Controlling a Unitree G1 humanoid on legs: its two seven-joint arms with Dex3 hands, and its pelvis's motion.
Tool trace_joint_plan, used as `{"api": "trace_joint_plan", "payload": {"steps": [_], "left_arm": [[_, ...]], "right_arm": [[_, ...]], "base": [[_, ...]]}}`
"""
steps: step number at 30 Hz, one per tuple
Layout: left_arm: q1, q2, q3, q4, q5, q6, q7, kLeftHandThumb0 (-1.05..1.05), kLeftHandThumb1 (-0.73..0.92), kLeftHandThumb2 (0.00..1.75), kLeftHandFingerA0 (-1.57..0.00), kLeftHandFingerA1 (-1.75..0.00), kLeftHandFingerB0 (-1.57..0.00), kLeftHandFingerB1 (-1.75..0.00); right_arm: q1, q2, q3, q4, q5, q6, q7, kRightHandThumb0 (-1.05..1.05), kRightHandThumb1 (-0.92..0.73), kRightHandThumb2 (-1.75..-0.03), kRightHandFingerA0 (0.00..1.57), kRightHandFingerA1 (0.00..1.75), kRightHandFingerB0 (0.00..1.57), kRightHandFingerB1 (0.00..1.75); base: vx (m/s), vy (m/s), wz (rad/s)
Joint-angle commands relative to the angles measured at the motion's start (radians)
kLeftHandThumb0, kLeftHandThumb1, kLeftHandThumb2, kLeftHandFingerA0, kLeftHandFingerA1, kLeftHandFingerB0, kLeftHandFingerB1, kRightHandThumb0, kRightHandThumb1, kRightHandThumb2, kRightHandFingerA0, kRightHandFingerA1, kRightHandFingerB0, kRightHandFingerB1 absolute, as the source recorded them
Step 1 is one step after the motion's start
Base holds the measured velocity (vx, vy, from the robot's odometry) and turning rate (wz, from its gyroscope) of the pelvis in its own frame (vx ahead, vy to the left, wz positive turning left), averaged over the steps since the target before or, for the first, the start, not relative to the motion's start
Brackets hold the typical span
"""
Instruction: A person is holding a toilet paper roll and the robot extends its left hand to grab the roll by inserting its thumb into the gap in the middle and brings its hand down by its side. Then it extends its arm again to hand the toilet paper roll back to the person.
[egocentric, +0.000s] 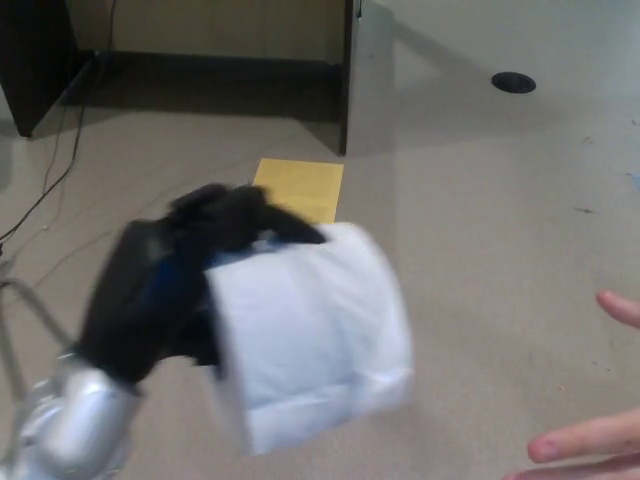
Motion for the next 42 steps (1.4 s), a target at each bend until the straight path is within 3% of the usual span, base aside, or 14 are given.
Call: {"api": "trace_joint_plan", "payload": {"steps": [1, 9, 12, 16, 20, 22, 26, 28, 30, 31, 32, 35, 36, 42], "left_arm": [[-0.141, -0.2, -0.215, -0.173, 0.169, 0.353, -0.16, -0.14, 0.71, 0.74, -0.87, -1.59, -0.78, -1.32], [-0.195, -0.353, -0.364, -0.151, 0.298, 0.382, -0.153, -0.16, 0.7, 0.63, -0.88, -1.59, -0.79, -1.29], [-0.205, -0.378, -0.391, -0.149, 0.314, 0.402, -0.164, -0.22, 0.67, 0.63, -0.86, -1.62, -0.75, -1.33], [-0.211, -0.404, -0.429, -0.146, 0.332, 0.429, -0.176, -0.24, 0.68, 0.6, -0.95, -1.49, -0.96, -0.8], [-0.211, -0.386, -0.427, -0.143, 0.316, 0.433, -0.185, -0.18, 0.72, 0.61, -0.96, -1.45, -0.94, -0.96], [-0.211, -0.373, -0.419, -0.138, 0.307, 0.43, -0.187, -0.17, 0.73, 0.61, -0.95, -1.45, -0.93, -0.95], [-0.19, -0.338, -0.407, -0.166, 0.308, 0.454, -0.22, -0.16, 0.71, 0.63, -0.9, -1.47, -0.9, -0.75], [-0.167, -0.33, -0.41, -0.184, 0.314, 0.466, -0.225, -0.21, 0.7, 0.63, -0.87, -1.43, -0.82, -0.49], [-0.137, -0.321, -0.418, -0.199, 0.324, 0.463, -0.22, -0.3, 0.66, 0.59, -0.93, -0.82, -0.66, -0.41], [-0.13, -0.321, -0.421, -0.203, 0.328, 0.464, -0.219, -0.3, 0.66, 0.59, -0.93, -0.82, -0.66, -0.41], [-0.122, -0.324, -0.422, -0.21, 0.342, 0.471, -0.211, -0.35, 0.59, 0.58, -0.86, -0.48, -0.56, -0.39], [-0.122, -0.318, -0.4, -0.24, 0.342, 0.519, -0.257, -0.61, 0.4, 0.69, -0.33, -0.45, -0.24, -0.37], [-0.125, -0.308, -0.385, -0.248, 0.324, 0.528, -0.279, -0.29, 0.19, 0.82, -0.1, -0.51, -0.07, -0.49], [-0.124, -0.255, -0.323, -0.276, 0.254, 0.516, -0.327, -0.74, 0.41, 0.58, -0.07, -0.32, 0.0, -0.13]], "right_arm": [[0.052, -0.037, 0.007, -0.014, -0.006, -0.028, 0.004, -0.35, -0.62, -0.59, 0.8, 0.57, 0.43, 0.35], [0.017, -0.035, 0.016, -0.015, -0.012, -0.016, 0.005, -0.43, -0.5, -0.78, 0.77, 0.72, 0.39, 0.47], [0.009, -0.033, 0.018, -0.014, -0.011, -0.006, 0.011, -0.36, -0.63, -0.59, 0.8, 0.68, 0.45, 0.36], [-0.008, -0.024, 0.018, -0.011, -0.008, -0.003, 0.018, -0.34, -0.63, -0.59, 0.78, 0.68, 0.44, 0.36], [-0.03, -0.023, 0.019, -0.007, -0.006, 0.004, 0.022, -0.41, -0.49, -0.78, 0.75, 0.75, 0.37, 0.47], [-0.042, -0.019, 0.011, -0.005, 0.003, 0.008, 0.027, -0.34, -0.62, -0.59, 0.78, 0.66, 0.46, 0.36], [-0.053, -0.003, 0.014, 0.005, -0.002, 0.027, 0.018, -0.42, -0.49, -0.78, 0.77, 0.73, 0.4, 0.48], [-0.04, -0.003, 0.026, 0.008, -0.014, 0.013, 0.014, -0.35, -0.62, -0.58, 0.78, 0.64, 0.45, 0.37], [-0.021, 0.004, 0.032, 0.009, -0.016, 0.009, 0.006, -0.36, -0.63, -0.58, 0.77, 0.67, 0.45, 0.38], [-0.015, 0.004, 0.034, 0.009, -0.016, 0.008, 0.004, -0.36, -0.63, -0.58, 0.77, 0.67, 0.45, 0.38], [-0.016, 0.004, 0.037, 0.01, -0.017, 0.015, 0.004, -0.36, -0.62, -0.58, 0.76, 0.63, 0.44, 0.37], [-0.036, 0.008, 0.032, 0.009, -0.009, 0.035, 0.004, -0.43, -0.49, -0.78, 0.77, 0.73, 0.39, 0.49], [-0.044, 0.01, 0.029, 0.009, -0.006, 0.041, 0.005, -0.42, -0.49, -0.78, 0.76, 0.73, 0.39, 0.49], [-0.054, 0.006, 0.033, 0.007, -0.01, 0.039, 0.011, -0.36, -0.63, -0.59, 0.79, 0.63, 0.44, 0.37]], "base": [[0.0, 0.0, 0.0], [0.0, 0.0, 0.0], [0.0, 0.0, 0.0], [0.0, 0.0, 0.0], [0.0, 0.0, 0.0], [0.0, 0.0, 0.0], [0.0, 0.0, 0.0], [0.0, 0.0, 0.0], [0.0, 0.0, 0.0], [0.0, 0.0, 0.0], [0.0, 0.0, 0.0], [0.0, 0.0, 0.0], [0.0, 0.0, 0.0], [0.0, 0.0, 0.0]]}}
